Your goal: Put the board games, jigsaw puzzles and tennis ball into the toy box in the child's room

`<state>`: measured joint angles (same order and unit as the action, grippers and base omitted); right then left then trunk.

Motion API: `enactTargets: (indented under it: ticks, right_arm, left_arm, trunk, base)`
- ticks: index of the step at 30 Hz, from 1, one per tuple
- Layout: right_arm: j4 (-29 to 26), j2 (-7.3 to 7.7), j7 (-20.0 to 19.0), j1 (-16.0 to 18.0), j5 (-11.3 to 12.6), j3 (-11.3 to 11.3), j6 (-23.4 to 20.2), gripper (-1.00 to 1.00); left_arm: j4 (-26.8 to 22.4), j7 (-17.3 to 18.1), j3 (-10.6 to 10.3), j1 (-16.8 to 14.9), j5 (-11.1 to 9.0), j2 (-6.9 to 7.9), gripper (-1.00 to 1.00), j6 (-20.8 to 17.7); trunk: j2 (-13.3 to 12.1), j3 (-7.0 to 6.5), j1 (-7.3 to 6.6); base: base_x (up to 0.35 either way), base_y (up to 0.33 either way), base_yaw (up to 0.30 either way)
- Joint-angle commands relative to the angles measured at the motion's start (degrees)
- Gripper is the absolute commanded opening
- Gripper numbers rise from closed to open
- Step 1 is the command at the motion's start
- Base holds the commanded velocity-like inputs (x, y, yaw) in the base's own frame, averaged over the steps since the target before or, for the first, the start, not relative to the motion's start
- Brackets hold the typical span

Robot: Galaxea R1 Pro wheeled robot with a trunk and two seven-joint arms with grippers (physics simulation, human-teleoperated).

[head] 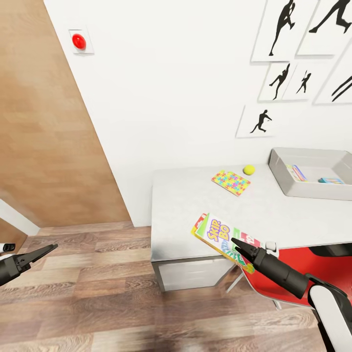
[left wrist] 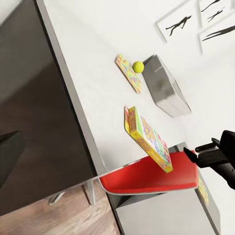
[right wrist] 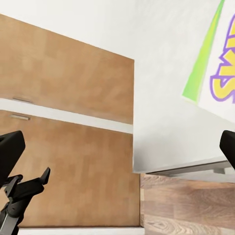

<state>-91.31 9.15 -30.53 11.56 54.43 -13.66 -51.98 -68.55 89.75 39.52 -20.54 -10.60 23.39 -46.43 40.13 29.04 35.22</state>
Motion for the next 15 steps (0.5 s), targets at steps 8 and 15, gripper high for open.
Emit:
enactTargets:
  ticks: [8,15]
  right_arm:
    - [-0.01,-0.01,-0.27,0.04,-0.11,0.02,0.87,1.00]
    - [-0.01,-0.07,-0.30,-0.14,-0.24,0.17,1.84,1.00]
  left_arm:
    - [-0.01,0.25,-0.05,-0.03,0.27,0.07,1.00,-0.76]
    - [-0.01,0.25,0.02,-0.03,0.31,0.08,1.00,-0.70]
  trunk:
    - [-2.37,-1.03,-1.31]
    - [-2.37,-1.03,-1.31]
  base:
    - [0.000,0.000,0.000]
    - [0.000,0.000,0.000]
